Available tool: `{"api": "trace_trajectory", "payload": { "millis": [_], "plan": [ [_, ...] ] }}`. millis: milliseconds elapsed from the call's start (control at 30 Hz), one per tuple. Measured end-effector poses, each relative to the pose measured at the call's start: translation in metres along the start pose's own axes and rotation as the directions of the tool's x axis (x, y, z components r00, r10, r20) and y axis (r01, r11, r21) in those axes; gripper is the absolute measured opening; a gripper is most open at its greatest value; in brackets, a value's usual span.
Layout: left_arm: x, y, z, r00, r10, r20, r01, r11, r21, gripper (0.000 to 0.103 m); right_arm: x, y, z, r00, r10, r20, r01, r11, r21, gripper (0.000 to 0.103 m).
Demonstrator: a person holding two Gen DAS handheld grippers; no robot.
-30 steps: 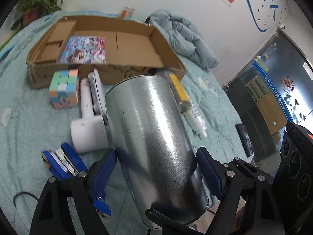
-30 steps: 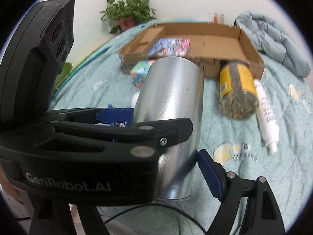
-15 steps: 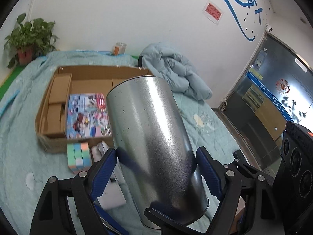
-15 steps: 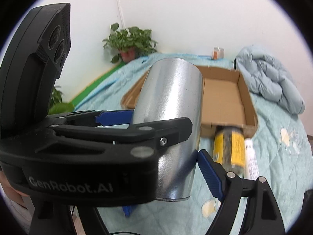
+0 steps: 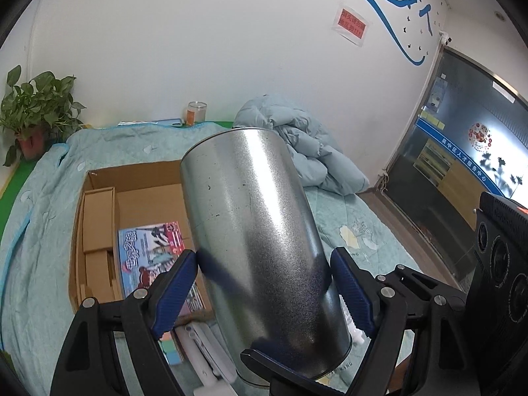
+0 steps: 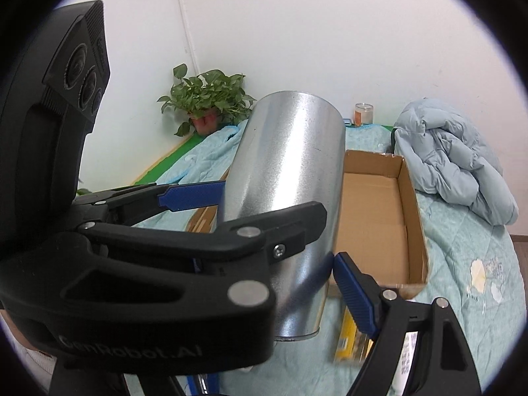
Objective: Organize rigid objects
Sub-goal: 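Lift the silver can with both grippers and lower it beside the game box, then open both grippers and withdraw from the silver can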
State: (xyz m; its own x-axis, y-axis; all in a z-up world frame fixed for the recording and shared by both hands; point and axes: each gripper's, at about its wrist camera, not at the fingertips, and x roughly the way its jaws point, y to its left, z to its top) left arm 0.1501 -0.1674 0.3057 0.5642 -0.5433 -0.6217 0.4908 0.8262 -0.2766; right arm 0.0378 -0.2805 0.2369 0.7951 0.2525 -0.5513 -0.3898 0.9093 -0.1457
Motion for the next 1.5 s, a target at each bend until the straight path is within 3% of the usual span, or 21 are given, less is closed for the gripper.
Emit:
{"api": "trace_trajectory", "payload": {
  "millis": [167,333,567,767,933,1100,1233,1333,1400,1500],
  "plan": [
    [0.043,0.032,0.028,0.999,-0.006,-0.048,0.005,0.999,-0.036,0.08,0.033,-0.014,0.025,0.999,0.014,-0.043,-0.014,1.0,0.011,0.083],
    [0.104,0.071,0.038,0.99,0.023,-0.139,-0.033,0.997,-0.071,0.08,0.084,-0.033,0.04,0.988,0.058,-0.146,-0.05,0.997,0.052,0.083],
    [0.176,0.115,0.01,0.962,-0.012,-0.273,-0.03,0.989,-0.148,0.08,0.15,-0.054,0.02,0.948,0.123,-0.294,-0.082,0.986,0.148,0.083],
    [0.219,0.132,-0.012,0.944,-0.081,-0.32,0.017,0.98,-0.2,0.08,0.176,-0.065,0.004,0.927,0.085,-0.364,-0.043,0.992,0.122,0.083],
    [0.242,0.131,-0.025,0.925,-0.063,-0.375,-0.004,0.985,-0.175,0.08,0.188,-0.076,-0.005,0.903,0.077,-0.422,-0.023,0.991,0.132,0.082],
    [0.246,0.132,-0.033,0.916,-0.087,-0.392,0.008,0.98,-0.197,0.079,0.194,-0.079,-0.013,0.892,0.067,-0.447,-0.001,0.989,0.147,0.083],
    [0.236,0.13,-0.035,0.916,-0.042,-0.399,-0.027,0.986,-0.165,0.078,0.2,-0.088,-0.017,0.888,0.069,-0.455,0.02,0.982,0.187,0.083],
    [0.211,0.131,-0.036,0.932,-0.01,-0.362,-0.052,0.985,-0.162,0.078,0.197,-0.088,-0.018,0.903,0.068,-0.424,0.014,0.982,0.186,0.083],
    [0.18,0.125,-0.038,0.958,0.019,-0.286,-0.063,0.988,-0.144,0.078,0.185,-0.092,-0.018,0.929,0.082,-0.362,-0.001,0.976,0.218,0.084],
    [0.135,0.114,-0.047,0.974,0.128,-0.185,-0.144,0.987,-0.077,0.08,0.154,-0.089,-0.018,0.959,0.075,-0.274,-0.015,0.976,0.215,0.088]
  ]
}}
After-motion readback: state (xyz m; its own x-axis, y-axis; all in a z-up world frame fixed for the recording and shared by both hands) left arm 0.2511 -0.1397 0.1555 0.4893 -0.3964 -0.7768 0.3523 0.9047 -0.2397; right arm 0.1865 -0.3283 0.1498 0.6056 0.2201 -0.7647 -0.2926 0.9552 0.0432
